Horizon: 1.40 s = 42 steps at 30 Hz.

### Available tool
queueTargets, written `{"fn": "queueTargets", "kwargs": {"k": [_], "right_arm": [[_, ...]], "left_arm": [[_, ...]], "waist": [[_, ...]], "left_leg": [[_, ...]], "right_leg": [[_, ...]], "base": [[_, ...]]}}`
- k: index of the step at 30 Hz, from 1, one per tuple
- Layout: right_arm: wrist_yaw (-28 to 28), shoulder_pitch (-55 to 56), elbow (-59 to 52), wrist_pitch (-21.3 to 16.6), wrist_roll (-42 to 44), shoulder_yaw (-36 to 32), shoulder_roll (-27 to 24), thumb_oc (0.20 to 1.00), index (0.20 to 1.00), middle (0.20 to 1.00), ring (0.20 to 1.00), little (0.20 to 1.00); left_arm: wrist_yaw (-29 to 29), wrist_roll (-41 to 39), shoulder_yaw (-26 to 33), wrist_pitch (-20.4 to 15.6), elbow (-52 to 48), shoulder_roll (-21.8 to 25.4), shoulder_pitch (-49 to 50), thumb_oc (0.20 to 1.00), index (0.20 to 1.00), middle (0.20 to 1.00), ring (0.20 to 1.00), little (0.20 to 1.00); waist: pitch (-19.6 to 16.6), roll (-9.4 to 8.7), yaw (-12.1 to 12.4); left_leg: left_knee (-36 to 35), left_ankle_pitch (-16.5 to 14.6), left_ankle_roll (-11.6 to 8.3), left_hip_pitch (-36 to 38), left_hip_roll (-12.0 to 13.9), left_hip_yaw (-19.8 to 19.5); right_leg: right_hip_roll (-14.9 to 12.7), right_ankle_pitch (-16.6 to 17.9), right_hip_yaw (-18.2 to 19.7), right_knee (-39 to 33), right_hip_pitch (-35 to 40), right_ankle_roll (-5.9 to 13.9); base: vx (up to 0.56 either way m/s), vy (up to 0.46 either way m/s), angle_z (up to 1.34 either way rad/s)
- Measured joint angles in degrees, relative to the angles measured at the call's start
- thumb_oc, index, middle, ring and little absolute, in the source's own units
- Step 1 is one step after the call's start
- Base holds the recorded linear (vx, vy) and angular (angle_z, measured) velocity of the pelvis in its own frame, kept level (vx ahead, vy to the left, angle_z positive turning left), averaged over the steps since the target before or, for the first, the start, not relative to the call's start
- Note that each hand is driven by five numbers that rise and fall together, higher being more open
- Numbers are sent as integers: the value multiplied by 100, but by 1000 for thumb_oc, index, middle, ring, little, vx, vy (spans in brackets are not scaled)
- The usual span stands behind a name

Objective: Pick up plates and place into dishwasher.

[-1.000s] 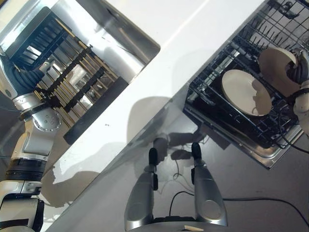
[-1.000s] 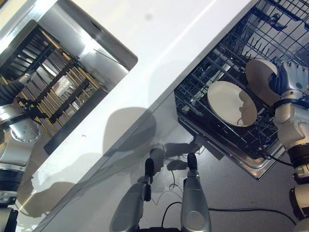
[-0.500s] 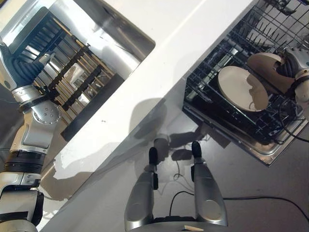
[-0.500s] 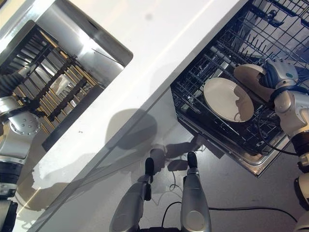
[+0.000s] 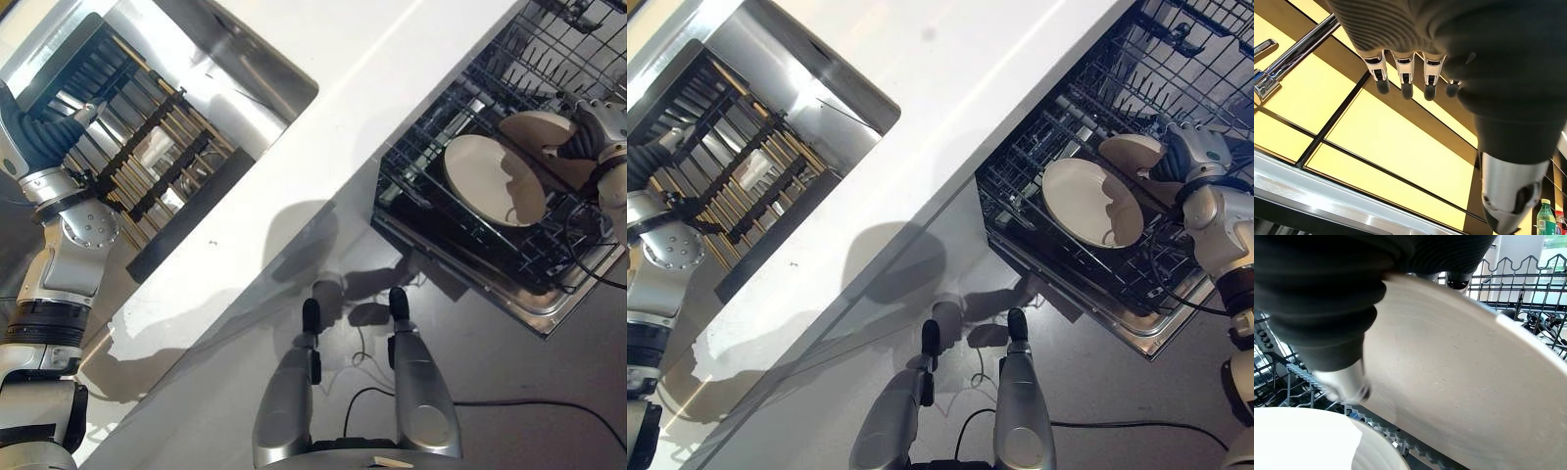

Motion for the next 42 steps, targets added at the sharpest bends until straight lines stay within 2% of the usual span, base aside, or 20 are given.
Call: {"fn": "queueTargets", "kwargs": {"k": [14,18,25,30,36,38,42], "right_arm": [[-428,1284,-494,334,263,-1133,311,1000,1000,1000,1000,1000],[-565,1872,-1008,384,266,-1617,382,1000,1000,1000,1000,1000],[-1167,2613,-2246,450,266,-2750,841,1000,1000,1000,1000,1000],[-1781,3206,-2781,317,700,-3415,1497,1000,1000,1000,1000,1000],[-2575,3592,-2932,79,1346,-3633,2233,1000,1000,1000,1000,1000],[-2789,3608,-2924,60,1537,-3632,2336,1000,1000,1000,1000,1000],[-3245,3785,-2856,41,1846,-3641,2443,1000,1000,1000,1000,1000]], "left_arm": [[-111,0,53,-117,-17,-10,329,1000,1000,1000,1000,1000],[-202,0,314,-140,-72,-83,580,1000,1000,1000,1000,1000],[-320,31,647,-228,-322,-400,1159,1000,1000,1000,1000,1000],[-319,135,830,-240,-516,-818,1651,1000,1000,1000,1000,1000],[-283,225,890,-350,-505,-1251,2069,1000,1000,1000,1000,1000],[-261,289,884,-371,-506,-1439,2165,1000,1000,1000,1000,1000],[-225,287,883,-465,-502,-1531,2279,1000,1000,1000,1000,1000]], "waist": [[-5,-8,-38],[-12,-11,-66],[-35,-37,-194],[-106,-34,-195],[-277,44,-278],[-328,137,-380],[-401,278,-429]], "left_leg": [[-71,-3,5,332,19,31],[-170,-2,10,524,40,91],[-269,-10,27,746,72,190],[-371,-35,66,1008,72,319],[-385,-68,125,1099,-1,468],[-383,-65,173,1100,-71,488],[-331,-99,231,1139,-150,632]], "right_leg": [[-5,2,-19,-115,361,-1],[0,25,-3,-249,549,6],[12,34,47,-372,773,4],[-3,33,127,-475,983,19],[-68,44,285,-505,1004,83],[-139,37,314,-499,997,132],[-205,-23,471,-387,943,167]], "base": [[30,47,0],[66,46,-4],[67,84,-2],[75,131,-7],[27,189,-11],[4,163,-5],[5,139,-13]]}}
